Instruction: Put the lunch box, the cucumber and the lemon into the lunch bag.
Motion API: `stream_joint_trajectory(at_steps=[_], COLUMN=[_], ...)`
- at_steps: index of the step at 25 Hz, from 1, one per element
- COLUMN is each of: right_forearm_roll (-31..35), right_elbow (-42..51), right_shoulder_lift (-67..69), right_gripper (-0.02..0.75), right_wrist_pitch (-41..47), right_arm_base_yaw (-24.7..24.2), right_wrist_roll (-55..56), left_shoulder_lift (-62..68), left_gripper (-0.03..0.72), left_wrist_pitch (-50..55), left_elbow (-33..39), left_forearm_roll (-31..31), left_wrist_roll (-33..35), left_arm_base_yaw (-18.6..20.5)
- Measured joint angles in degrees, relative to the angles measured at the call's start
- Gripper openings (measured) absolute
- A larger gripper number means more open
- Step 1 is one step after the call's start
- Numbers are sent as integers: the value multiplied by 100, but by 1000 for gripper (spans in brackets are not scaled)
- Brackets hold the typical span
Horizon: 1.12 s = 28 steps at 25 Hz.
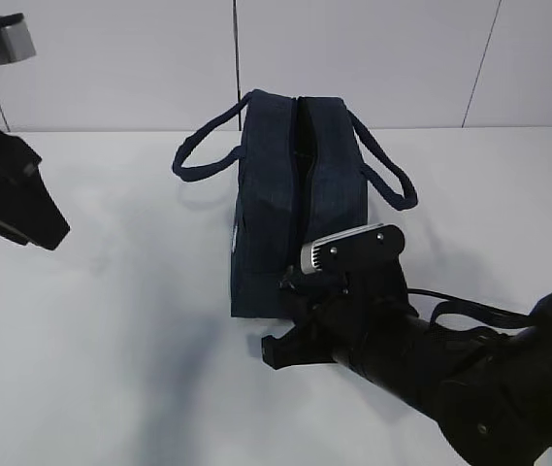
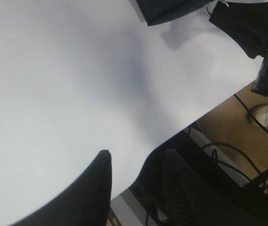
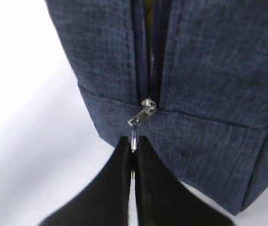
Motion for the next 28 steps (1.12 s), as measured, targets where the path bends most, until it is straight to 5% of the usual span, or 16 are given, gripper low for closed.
stream_joint_trajectory(at_steps=[13, 28], right_forearm_roll=[-9, 52], right_elbow=[0, 0], right_shoulder_lift=[-350, -962], right_gripper=[0, 0], right_wrist_pitch=[306, 733], right_arm_base_yaw=[0, 0], right_wrist_roll=[4, -435], left_shoulder_lift=[197, 1141], left_gripper=[250, 250], left_wrist_pitch=[-3142, -4693], left_elbow=[1571, 1684], left_forearm_roll=[-89, -212], left_wrist_roll=[993, 1077], left_arm_base_yaw=[-1067, -1828])
